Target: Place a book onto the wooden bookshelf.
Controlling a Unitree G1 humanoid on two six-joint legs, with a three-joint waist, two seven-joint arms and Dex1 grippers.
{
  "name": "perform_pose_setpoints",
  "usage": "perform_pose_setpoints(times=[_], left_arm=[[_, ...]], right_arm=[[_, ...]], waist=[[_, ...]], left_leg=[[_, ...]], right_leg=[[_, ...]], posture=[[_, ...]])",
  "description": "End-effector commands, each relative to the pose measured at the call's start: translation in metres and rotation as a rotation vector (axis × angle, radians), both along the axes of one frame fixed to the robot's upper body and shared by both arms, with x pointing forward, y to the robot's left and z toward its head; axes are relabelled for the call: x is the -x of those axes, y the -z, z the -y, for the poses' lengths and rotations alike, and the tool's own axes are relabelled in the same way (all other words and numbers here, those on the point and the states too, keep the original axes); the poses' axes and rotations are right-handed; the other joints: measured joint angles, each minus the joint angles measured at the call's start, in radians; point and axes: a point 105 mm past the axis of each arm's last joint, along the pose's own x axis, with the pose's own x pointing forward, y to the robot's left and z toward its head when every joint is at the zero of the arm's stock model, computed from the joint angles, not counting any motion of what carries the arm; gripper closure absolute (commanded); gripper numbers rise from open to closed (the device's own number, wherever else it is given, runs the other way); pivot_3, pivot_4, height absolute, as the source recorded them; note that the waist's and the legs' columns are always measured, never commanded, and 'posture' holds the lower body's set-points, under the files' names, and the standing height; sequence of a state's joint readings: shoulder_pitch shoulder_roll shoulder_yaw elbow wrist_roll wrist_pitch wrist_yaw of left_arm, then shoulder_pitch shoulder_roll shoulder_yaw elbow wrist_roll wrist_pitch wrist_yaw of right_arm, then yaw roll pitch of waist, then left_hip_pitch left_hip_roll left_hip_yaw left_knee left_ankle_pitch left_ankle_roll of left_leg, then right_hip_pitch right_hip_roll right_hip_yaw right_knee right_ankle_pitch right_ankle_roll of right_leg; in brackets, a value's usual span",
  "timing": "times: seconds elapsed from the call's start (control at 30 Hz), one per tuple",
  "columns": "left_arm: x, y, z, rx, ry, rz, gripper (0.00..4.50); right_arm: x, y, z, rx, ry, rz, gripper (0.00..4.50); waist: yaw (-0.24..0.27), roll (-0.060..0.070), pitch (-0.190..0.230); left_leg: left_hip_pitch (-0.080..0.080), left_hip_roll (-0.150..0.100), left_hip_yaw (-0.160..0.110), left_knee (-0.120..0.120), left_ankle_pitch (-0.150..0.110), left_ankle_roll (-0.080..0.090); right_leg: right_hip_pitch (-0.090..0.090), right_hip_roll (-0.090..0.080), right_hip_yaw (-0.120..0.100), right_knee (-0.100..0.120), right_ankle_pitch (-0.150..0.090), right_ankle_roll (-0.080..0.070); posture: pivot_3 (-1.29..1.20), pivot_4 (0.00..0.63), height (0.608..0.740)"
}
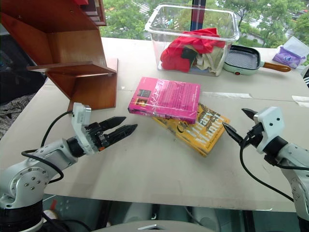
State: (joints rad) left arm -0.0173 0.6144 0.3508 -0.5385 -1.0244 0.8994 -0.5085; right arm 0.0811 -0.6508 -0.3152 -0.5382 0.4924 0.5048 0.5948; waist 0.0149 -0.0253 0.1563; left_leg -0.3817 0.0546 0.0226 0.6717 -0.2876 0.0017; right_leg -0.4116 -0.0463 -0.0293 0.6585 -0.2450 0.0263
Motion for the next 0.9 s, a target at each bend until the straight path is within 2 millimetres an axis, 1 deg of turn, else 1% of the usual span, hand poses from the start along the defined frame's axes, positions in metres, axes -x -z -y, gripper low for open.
perform_pose_setpoints(times=[0.03, 0.13, 0.17, 0.2, 0.23, 0.4, 0.47, 0.6, 0.7, 0.8, 0.9], left_arm=[[0.006, -0.01, 0.002, 0.009, -0.005, 0.028, 0.0], [0.007, -0.007, 0.003, 0.022, -0.023, 0.008, 0.0], [0.008, -0.007, 0.003, 0.034, -0.027, -0.003, 0.0], [0.008, -0.006, 0.004, 0.077, -0.032, -0.027, 0.0], [0.009, -0.006, 0.005, 0.11, -0.038, -0.044, 0.0], [0.013, -0.002, 0.009, 0.26, -0.074, -0.146, 0.0], [0.012, 0.001, 0.009, 0.317, -0.109, -0.183, 0.0], [0.005, 0.009, 0.007, 0.397, -0.194, -0.233, 0.0], [0.001, 0.013, 0.007, 0.455, -0.237, -0.258, 0.0], [-0.003, 0.018, 0.008, 0.498, -0.269, -0.276, 0.0], [-0.005, 0.019, 0.008, 0.534, -0.286, -0.287, 0.0]], right_arm=[[-0.008, -0.003, -0.003, 0.015, -0.015, 0.001, 1.8], [-0.02, 0.001, -0.014, 0.045, -0.041, -0.014, 3.26], [-0.024, 0.002, -0.017, 0.056, -0.045, -0.021, 3.63], [-0.029, 0.005, -0.021, 0.075, -0.044, -0.022, 4.17], [-0.034, 0.007, -0.024, 0.082, -0.039, -0.024, 4.45], [-0.061, 0.017, -0.047, 0.128, -0.047, -0.034, 4.45], [-0.069, 0.018, -0.056, 0.16, -0.056, -0.02, 4.45], [-0.081, 0.02, -0.076, 0.17, -0.087, -0.026, 4.45], [-0.082, 0.025, -0.093, 0.18, -0.15, -0.049, 4.45], [-0.076, 0.029, -0.109, 0.181, -0.227, -0.062, 4.45], [-0.072, 0.029, -0.116, 0.174, -0.26, -0.066, 4.45]], waist=[[0.0, 0.0, 0.0], [-0.002, 0.0, 0.0], [-0.003, 0.0, 0.0], [-0.005, 0.0, 0.0], [-0.005, 0.0, 0.0], [-0.006, 0.001, 0.0], [-0.005, 0.0, 0.0], [-0.002, 0.001, 0.0], [-0.003, 0.0, 0.0], [-0.001, 0.0, 0.0], [-0.002, 0.0, 0.0]], left_leg=[[0.0, 0.0, 0.0, 0.0, 0.0, 0.0], [0.0, 0.0, 0.0, 0.0, 0.0, 0.0], [0.0, 0.0, 0.0, 0.0, 0.0, 0.0], [0.0, 0.0, 0.0, 0.0, 0.0, 0.0], [0.001, 0.0, 0.001, 0.0, 0.0, 0.0], [0.001, 0.0, 0.0, 0.0, 0.0, 0.0], [0.0, 0.0, 0.0, 0.0, 0.0, 0.0], [0.0, 0.0, 0.0, 0.0, 0.0, 0.0], [0.0, -0.001, 0.0, 0.001, 0.0, 0.0], [0.0, -0.001, 0.0, 0.001, 0.0, 0.0], [0.0, -0.001, 0.0, 0.001, 0.0, 0.0]], right_leg=[[0.0, 0.0, 0.0, 0.0, 0.0, 0.0], [0.0, 0.0, 0.001, 0.0, 0.0, 0.0], [0.0, 0.0, 0.001, 0.0, 0.0, 0.0], [0.0, 0.0, 0.001, 0.0, 0.0, 0.0], [0.0, 0.0, 0.002, 0.0, 0.0, 0.0], [0.0, 0.0, 0.002, 0.001, 0.0, 0.0], [0.0, 0.0, 0.001, 0.001, 0.0, 0.0], [0.0, -0.001, 0.001, 0.001, 0.0, 0.0], [0.0, 0.0, 0.001, 0.001, 0.0, -0.001], [0.0, 0.0, 0.001, 0.001, 0.0, -0.001], [0.0, 0.0, 0.0, 0.001, 0.0, -0.001]], posture=[[0.0, 0.15, 0.714], [0.0, 0.15, 0.714], [0.0, 0.15, 0.714], [0.0, 0.15, 0.714], [0.0, 0.15, 0.714], [0.0, 0.15, 0.714], [0.0, 0.15, 0.714], [0.0, 0.15, 0.714], [0.0, 0.15, 0.714], [0.0, 0.15, 0.714], [0.0, 0.15, 0.714]])
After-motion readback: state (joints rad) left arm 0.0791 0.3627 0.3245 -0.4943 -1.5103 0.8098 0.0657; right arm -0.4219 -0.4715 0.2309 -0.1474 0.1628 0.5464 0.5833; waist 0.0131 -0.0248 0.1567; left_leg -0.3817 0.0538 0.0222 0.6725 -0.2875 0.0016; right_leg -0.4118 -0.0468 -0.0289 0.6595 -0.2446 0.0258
